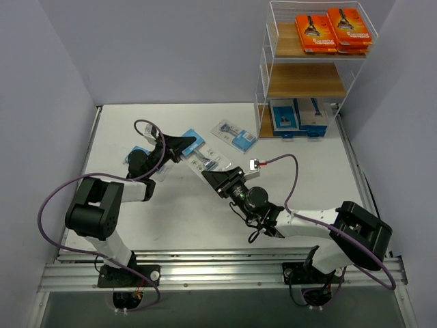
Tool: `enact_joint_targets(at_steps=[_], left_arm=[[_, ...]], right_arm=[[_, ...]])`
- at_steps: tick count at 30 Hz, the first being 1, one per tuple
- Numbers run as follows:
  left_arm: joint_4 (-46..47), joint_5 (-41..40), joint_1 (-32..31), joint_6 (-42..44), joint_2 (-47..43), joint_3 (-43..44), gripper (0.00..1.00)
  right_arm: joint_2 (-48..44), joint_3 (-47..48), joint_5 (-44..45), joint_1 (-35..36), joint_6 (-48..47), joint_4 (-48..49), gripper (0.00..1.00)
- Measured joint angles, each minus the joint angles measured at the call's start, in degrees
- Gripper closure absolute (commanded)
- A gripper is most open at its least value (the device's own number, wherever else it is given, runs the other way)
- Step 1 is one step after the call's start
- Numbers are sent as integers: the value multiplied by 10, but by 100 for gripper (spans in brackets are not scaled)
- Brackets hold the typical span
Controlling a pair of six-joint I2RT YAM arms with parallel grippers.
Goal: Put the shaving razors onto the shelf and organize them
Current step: Pass the shaving razor from the left arm to the right
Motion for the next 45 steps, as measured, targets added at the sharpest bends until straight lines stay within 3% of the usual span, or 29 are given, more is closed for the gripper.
enact_joint_targets(at_steps=[7, 11, 17, 25, 28, 33, 40, 45], left_arm=[[0, 16, -2, 0, 16, 16, 98], [0, 24, -4, 0, 22, 23, 95], [0, 31, -5, 5, 26, 26, 54], [-5, 43, -5, 60, 24, 48, 33], [-31, 51, -4, 89, 15, 55, 13], [-164, 66, 2, 170, -34, 78, 5], [-528, 39, 9, 401, -137, 193, 3], [-698, -14, 18, 521, -181, 244, 3]], right_arm=[[-2, -8, 2, 0, 3, -3, 100], [-5, -12, 3, -1, 4, -4, 100], [-9, -16, 1, -3, 12, -4, 100], [-55, -49, 2, -20, 31, -7, 100], [-73, -62, 6, -23, 35, -12, 100], [-103, -76, 13, -31, 36, -37, 100], [-199, -104, 20, -71, 33, -102, 100], [-285, -112, 21, -128, 24, -178, 100]])
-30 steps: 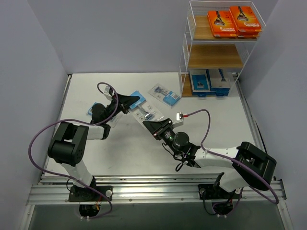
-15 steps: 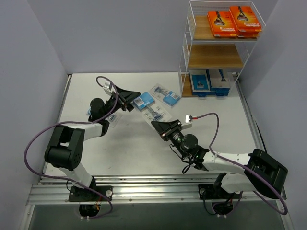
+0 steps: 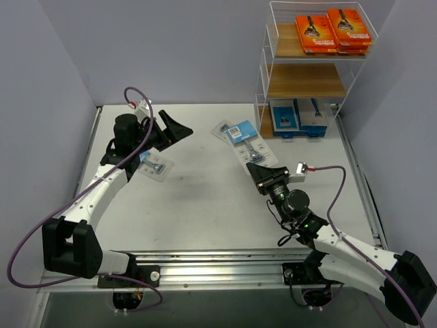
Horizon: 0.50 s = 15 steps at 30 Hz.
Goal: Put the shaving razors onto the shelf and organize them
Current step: Pass the shaving razor from the left arm to the right, then place the shaving razor onto shelf
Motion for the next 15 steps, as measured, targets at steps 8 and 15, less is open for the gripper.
enact_joint_targets(at_steps=[8, 15], left_arm=[[-154, -86, -28, 138, -23, 0, 3], [-200, -112, -83, 200, -56, 0, 3]], right_arm=[[-150, 17, 1, -112, -43, -180, 100], [-148, 65, -45, -240, -76, -258, 100]])
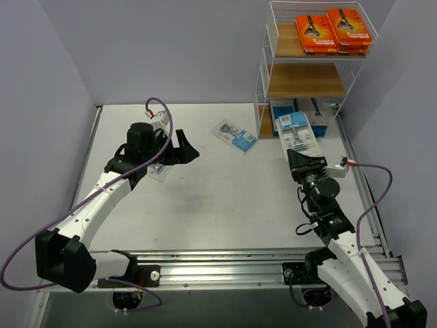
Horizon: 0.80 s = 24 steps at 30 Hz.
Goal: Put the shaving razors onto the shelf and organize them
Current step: Place the shaving razor onto shelf
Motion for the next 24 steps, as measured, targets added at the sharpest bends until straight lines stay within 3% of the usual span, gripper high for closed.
enact_joint_targets(at_steps=[10, 24], left_arm=[[-10, -7, -5, 16, -13, 0, 3], [-10, 9, -8, 13, -13, 0, 3]], right_arm=[[107, 71, -134, -171, -29, -2, 100], [209, 213, -228, -268, -47, 34, 100]])
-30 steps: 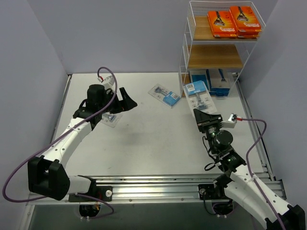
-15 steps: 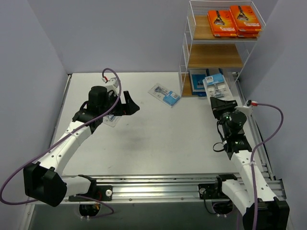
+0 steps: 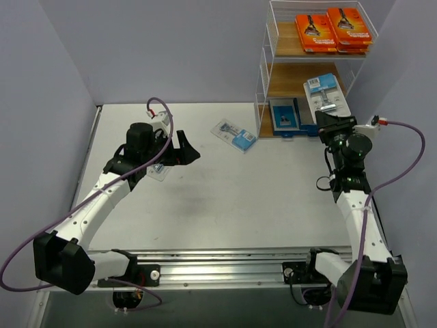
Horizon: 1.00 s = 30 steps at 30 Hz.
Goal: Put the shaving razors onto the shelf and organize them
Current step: Place the shaving razor onto shelf
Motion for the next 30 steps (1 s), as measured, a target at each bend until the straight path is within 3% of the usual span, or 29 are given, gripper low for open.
enact_joint_targets(at_steps=[9, 24, 30], left_arm=[[0, 13, 0, -8, 8, 0, 3], [-2, 21, 0, -9, 23, 0, 3], [-2, 29, 0, -10, 28, 0, 3]], right_arm=[[176, 73, -49, -49, 11, 50, 100], [348, 202, -80, -69, 39, 97, 100], [385, 235, -82, -74, 50, 98, 80]])
